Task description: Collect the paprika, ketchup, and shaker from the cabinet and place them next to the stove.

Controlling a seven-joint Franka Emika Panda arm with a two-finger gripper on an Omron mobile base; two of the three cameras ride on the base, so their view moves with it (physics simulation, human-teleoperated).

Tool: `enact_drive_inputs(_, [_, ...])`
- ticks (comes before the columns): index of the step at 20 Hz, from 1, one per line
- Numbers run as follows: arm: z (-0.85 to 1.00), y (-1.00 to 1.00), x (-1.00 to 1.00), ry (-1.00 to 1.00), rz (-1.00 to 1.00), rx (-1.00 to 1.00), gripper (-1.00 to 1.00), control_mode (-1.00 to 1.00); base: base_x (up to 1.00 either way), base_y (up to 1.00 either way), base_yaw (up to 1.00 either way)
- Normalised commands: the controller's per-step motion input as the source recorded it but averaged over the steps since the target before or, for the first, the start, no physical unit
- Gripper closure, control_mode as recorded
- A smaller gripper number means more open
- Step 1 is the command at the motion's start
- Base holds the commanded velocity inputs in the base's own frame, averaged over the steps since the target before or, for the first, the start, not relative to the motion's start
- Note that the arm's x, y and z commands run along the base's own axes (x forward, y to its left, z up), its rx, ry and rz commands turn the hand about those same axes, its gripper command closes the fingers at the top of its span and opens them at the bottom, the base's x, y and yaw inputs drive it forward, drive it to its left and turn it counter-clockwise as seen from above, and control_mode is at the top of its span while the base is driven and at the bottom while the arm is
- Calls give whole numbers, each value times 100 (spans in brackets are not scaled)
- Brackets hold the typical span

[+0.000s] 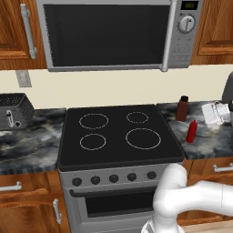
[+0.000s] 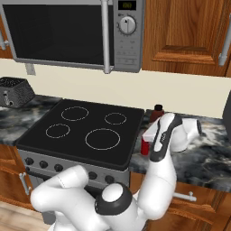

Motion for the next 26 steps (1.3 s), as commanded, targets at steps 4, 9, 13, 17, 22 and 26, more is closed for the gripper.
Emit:
enact_drive_inputs(4, [45, 36, -10, 2, 0, -7, -100, -100, 0, 0, 0])
enact_drive_inputs(9, [22, 51, -4, 7, 0, -9, -100, -100, 0, 0, 0])
enact_drive_inputs(13, [1, 68, -10, 8, -3, -10, -100, -100, 0, 0, 0])
enact_drive_inputs(17, [0, 73, -24, 6, -11, -9, -100, -100, 0, 0, 0])
enact_drive_inputs(22, [0, 69, -41, 1, -21, -7, -100, -100, 0, 0, 0])
enact_drive_inputs(26, [-3, 67, -52, 0, -31, -6, -100, -100, 0, 0, 0])
